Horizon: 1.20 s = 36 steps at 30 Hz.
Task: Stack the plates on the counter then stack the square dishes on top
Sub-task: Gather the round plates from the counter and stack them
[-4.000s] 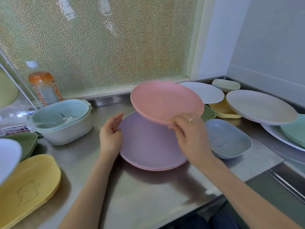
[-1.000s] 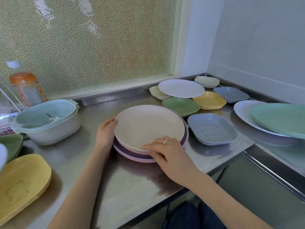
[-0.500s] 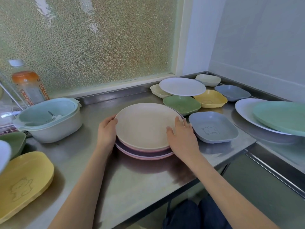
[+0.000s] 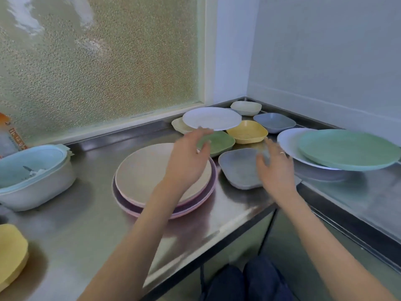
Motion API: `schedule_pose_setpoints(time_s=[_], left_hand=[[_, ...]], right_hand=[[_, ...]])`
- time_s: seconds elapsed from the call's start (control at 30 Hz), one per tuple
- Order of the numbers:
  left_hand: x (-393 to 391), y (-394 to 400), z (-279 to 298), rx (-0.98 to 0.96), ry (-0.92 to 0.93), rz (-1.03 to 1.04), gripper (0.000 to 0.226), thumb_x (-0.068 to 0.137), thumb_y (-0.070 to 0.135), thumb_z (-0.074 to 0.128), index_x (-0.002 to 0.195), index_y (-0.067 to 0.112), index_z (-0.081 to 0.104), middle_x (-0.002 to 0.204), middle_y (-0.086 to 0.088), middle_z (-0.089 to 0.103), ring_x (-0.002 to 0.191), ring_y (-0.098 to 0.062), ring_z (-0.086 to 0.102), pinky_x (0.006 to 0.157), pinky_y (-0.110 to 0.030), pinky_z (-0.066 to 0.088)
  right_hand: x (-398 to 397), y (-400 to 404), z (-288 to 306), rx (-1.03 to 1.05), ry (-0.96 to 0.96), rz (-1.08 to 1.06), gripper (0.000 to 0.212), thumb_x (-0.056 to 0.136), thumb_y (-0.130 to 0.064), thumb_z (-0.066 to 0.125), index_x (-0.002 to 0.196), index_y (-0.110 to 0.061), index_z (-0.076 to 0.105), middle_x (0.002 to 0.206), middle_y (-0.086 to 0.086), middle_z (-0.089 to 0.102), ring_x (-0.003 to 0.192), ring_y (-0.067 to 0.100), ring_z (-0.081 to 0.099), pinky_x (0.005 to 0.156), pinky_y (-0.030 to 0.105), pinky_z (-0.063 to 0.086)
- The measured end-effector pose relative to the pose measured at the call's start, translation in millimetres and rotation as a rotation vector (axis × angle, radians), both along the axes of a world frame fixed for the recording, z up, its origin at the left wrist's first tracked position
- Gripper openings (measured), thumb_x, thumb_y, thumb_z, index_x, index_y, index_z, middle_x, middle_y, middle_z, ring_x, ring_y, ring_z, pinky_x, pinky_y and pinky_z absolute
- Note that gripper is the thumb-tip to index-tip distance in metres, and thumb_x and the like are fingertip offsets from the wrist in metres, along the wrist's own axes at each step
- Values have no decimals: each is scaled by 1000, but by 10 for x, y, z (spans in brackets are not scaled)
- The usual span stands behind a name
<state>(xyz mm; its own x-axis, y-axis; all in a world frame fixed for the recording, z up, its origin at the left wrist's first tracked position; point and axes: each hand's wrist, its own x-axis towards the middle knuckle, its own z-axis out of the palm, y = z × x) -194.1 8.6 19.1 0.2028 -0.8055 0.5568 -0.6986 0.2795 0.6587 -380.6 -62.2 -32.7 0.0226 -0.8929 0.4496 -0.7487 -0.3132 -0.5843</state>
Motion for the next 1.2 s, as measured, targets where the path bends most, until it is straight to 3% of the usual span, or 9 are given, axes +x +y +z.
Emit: schedule_pose_setpoints(time_s=[0.2,0.33,0.43,0.63,0.8,0.87,0.97,1.1,1.2], left_hand=[[-1348,-787,-254,286,-350,-367,43,91,10,48,134,13,49,139,-9,51,127,-25,45,104,-36,37],[-1803,-1148,-449,410,-378,-386,41,90,10,46,131,12,50,132,-13,55,119,-30,51,99,-39,42],[-1986,-1285,-486,445,-238,-372,37,92,12,45,128,7,51,128,-15,58,116,-30,54,96,-35,42],[-2033,-1334,-357,451,222,-268,45,100,29,37,140,10,35,132,-12,53,119,-27,50,89,-30,38],[-1323,-1222,-132,370,784,-191,28,97,35,41,114,16,54,114,-5,63,104,-22,62,92,-36,50],[-852,-1069,-45,326,707,-19,23,95,29,47,102,12,60,101,-5,66,84,-16,61,75,-24,48],[-153,-676,27,232,533,263,11,86,16,54,77,11,56,78,-8,53,70,-20,46,64,-28,36],[468,11,47,241,161,502,13,79,14,47,79,15,61,75,-11,55,70,-24,47,56,-32,33],[786,435,-43,281,102,582,18,82,5,45,84,3,64,77,-14,60,73,-26,49,55,-33,34]], right_hand=[[-1010,-339,-9,194,253,-329,47,89,-16,48,135,-17,42,139,9,48,139,27,24,104,70,4],[-1302,-476,-99,212,378,-385,34,86,-8,47,112,-21,64,106,12,67,119,29,47,103,72,0],[-1372,-534,-127,155,375,-416,35,81,-2,48,98,-23,69,88,12,68,105,31,53,105,71,0],[-1267,-494,-83,-79,190,-376,35,79,5,54,101,-18,69,84,12,70,98,35,52,101,76,7],[-873,-233,51,-215,28,-27,31,83,3,58,101,-19,71,92,3,73,91,34,56,101,73,16],[-591,-97,111,-229,6,132,30,84,-1,58,101,-21,71,91,-1,73,90,31,57,99,73,20],[-89,127,159,-237,-31,346,32,82,-8,51,100,-22,72,87,-6,74,88,29,59,99,73,22],[480,427,114,-272,-34,559,34,77,-4,53,98,-22,73,84,-6,74,82,28,59,101,73,17],[771,605,36,-275,15,645,39,74,2,56,98,-24,73,83,-7,73,81,26,59,102,74,16]])
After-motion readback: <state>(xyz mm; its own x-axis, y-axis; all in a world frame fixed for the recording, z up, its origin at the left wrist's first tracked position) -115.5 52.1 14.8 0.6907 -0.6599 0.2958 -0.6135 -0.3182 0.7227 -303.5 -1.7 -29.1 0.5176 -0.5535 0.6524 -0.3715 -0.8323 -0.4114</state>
